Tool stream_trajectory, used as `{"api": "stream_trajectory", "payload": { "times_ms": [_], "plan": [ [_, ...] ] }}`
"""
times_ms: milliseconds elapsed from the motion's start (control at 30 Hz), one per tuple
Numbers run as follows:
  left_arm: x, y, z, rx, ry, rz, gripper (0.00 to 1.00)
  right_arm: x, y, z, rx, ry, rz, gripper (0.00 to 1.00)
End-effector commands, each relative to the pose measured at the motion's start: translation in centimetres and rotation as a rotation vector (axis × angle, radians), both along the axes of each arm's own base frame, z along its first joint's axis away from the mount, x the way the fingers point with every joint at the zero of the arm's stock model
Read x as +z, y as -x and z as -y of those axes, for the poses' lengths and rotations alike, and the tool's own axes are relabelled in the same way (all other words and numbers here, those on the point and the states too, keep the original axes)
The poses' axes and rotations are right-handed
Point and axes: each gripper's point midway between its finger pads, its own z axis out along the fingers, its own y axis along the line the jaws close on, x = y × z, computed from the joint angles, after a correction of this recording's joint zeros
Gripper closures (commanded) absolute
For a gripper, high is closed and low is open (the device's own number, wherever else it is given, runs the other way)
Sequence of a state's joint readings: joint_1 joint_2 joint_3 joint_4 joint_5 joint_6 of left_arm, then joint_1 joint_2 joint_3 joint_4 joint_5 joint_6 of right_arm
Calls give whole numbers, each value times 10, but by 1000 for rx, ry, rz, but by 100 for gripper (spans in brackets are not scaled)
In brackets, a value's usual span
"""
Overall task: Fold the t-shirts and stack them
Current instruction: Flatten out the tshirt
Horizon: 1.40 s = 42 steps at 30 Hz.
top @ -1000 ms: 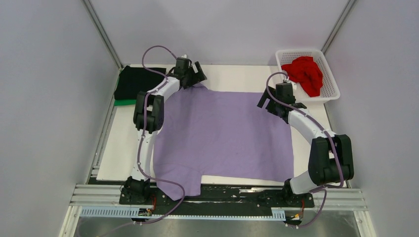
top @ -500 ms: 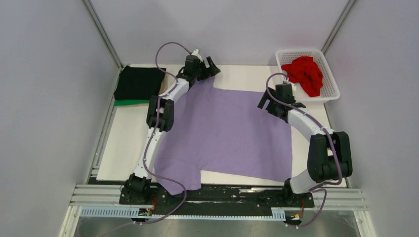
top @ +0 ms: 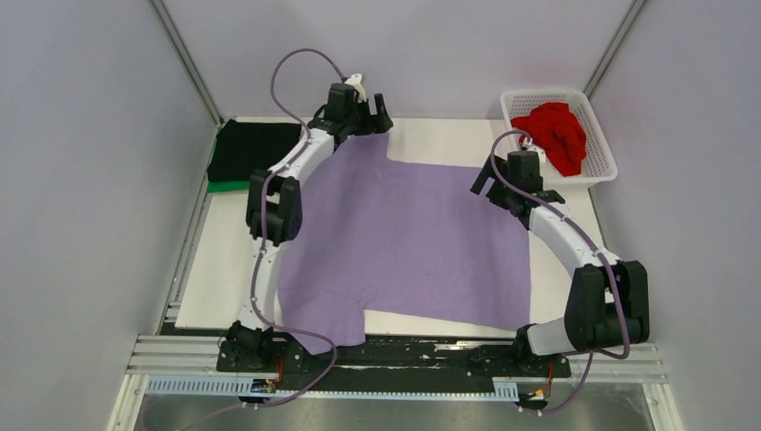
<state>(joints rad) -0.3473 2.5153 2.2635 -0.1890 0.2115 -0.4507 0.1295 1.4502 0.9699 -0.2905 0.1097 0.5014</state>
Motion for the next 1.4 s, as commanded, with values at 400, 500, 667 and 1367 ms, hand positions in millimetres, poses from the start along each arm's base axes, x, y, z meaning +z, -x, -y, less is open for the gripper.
{"api": "stream_trajectory", "payload": {
  "times_ms": [400,500,667,1367],
  "plan": [
    [15,225,-94,130,-94,-227,0,-21,68,-9,12,-107,-73,0],
    [-11,234,-108,175,-147,-280,0,-31,64,-8,15,-97,-104,0],
    [-31,215,-117,249,-202,-302,0,-44,40,0,2,-21,-147,0],
    [-111,128,-173,456,-185,-545,0,-95,-76,15,7,23,-261,0]
  ]
}}
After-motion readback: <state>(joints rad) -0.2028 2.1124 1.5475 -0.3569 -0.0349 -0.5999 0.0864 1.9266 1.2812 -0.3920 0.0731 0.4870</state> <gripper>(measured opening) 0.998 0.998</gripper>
